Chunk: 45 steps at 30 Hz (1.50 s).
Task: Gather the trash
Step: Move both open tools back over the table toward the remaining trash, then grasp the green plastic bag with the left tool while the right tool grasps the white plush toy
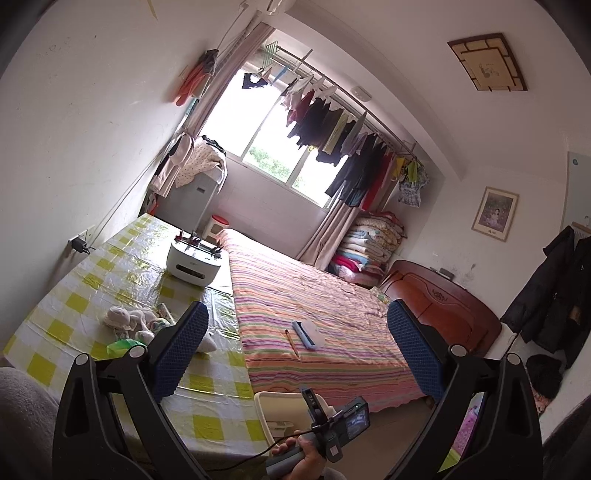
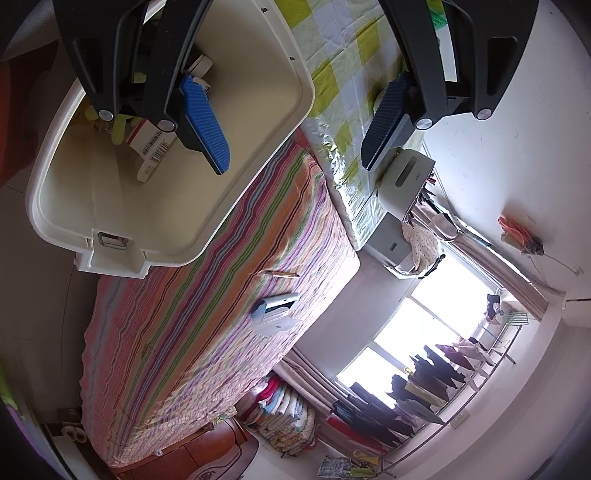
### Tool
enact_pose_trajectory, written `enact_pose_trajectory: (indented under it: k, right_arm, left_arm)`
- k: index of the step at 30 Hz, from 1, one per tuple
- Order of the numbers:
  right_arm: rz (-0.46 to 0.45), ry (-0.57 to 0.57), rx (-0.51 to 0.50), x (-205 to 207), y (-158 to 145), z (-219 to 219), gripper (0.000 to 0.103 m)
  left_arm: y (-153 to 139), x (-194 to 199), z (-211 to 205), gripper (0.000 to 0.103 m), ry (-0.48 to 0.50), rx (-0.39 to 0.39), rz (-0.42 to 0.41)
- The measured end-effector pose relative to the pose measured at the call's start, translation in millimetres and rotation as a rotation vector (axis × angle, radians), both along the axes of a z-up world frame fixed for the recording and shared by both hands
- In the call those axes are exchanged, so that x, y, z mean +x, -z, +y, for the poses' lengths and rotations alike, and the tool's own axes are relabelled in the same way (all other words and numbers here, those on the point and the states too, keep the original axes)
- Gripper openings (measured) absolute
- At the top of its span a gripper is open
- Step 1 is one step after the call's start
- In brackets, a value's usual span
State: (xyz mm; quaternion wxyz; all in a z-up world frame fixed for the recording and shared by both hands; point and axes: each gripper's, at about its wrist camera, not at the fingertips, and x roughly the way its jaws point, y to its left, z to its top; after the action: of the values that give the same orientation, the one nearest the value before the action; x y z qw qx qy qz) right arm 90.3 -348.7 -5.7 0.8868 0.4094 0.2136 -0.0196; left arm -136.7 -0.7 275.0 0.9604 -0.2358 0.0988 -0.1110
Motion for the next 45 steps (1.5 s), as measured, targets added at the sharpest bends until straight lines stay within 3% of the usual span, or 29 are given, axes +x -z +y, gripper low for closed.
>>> enact_pose_trajectory:
  k: [3,6,9,11,14,19,21,23,30,35,45]
  right_arm:
    - [-0.021,-0.027,-0.053,-0.2,-8.4,12.4,0.072]
    - [-0.036,-0.061,-0.112,1.3,-15.8,27.5,0.072]
    - [-0.031,-0.113,-0.155,6.8,-18.6,44.5,0.072]
    - [-0.018,-0.155,-0.167,10.6,-17.0,55.9,0.072]
    - [-0.002,-0.211,-0.186,16.4,-15.7,72.9,0.072]
    - [-0.043,-0.354,-0.231,20.3,-20.0,105.7,0.072]
    - [-0.051,-0.423,-0.25,22.5,-20.2,121.2,0.072]
    - [-0.05,-0.46,-0.272,24.6,-18.6,133.3,0.072]
    - [-0.006,-0.52,-0.341,52.1,-18.1,162.5,0.072]
    - [0.026,-0.597,-0.423,74.7,-18.0,190.9,0.072]
    - [0.064,-0.664,-0.475,103.7,-16.3,216.3,0.072]
  left_arm:
    - [11.8,17.4,21.8,0.096,-0.11,0.038,-0.025]
    - [27.0,43.3,39.4,0.096,-0.244,0.138,-0.049]
    - [46.0,82.9,54.1,0.096,-0.282,0.255,-0.017]
    - [61.2,113.9,64.1,0.096,-0.255,0.307,0.032]
    - [89.1,159.5,83.4,0.096,-0.119,0.322,0.14]
    - [141.1,201.4,120.7,0.096,0.034,0.276,0.311]
    - [160.4,214.4,131.0,0.096,0.161,0.221,0.442]
    - [178.1,216.9,138.2,0.096,0.225,0.153,0.5]
    - [222.9,221.6,145.4,0.096,0.272,0.134,0.65]
    - [238.0,234.1,143.6,0.096,0.286,0.119,0.72]
    - [259.4,255.2,131.7,0.096,0.271,0.22,0.806]
